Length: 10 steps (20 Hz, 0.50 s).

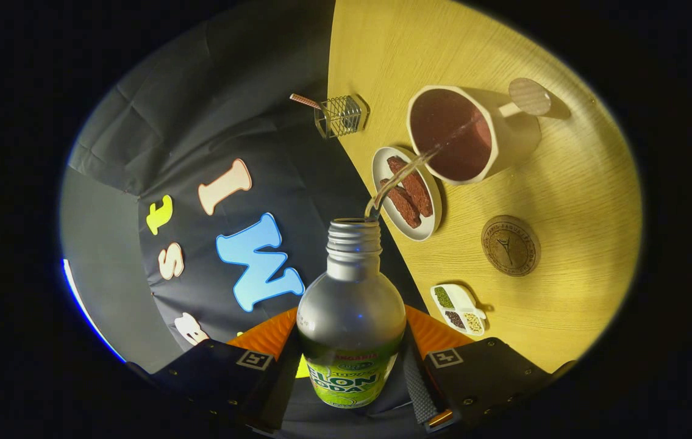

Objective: Take the bottle from table, then pour the juice into the cup, finally place the bottle on the coaster

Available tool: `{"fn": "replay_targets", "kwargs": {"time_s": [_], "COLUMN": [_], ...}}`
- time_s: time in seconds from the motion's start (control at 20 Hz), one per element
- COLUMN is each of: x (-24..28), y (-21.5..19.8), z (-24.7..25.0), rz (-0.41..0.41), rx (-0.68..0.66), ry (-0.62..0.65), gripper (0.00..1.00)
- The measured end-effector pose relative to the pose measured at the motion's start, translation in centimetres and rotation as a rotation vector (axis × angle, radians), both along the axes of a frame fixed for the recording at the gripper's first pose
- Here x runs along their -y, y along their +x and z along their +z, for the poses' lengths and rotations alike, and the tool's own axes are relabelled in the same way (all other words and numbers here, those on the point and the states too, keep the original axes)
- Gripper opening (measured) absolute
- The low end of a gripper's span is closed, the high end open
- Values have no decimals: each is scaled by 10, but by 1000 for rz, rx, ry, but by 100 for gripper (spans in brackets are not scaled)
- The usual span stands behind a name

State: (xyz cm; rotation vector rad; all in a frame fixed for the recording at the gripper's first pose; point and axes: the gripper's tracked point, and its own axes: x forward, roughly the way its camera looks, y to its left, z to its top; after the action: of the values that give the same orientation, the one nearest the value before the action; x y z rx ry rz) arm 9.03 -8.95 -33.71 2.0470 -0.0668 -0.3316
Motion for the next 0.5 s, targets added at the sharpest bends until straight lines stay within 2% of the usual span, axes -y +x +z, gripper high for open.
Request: {"fn": "replay_targets", "kwargs": {"time_s": [0.5], "x": [-5], "y": [5], "z": [-13], "rz": [57], "rx": [-23], "ry": [80], "gripper": [77]}}
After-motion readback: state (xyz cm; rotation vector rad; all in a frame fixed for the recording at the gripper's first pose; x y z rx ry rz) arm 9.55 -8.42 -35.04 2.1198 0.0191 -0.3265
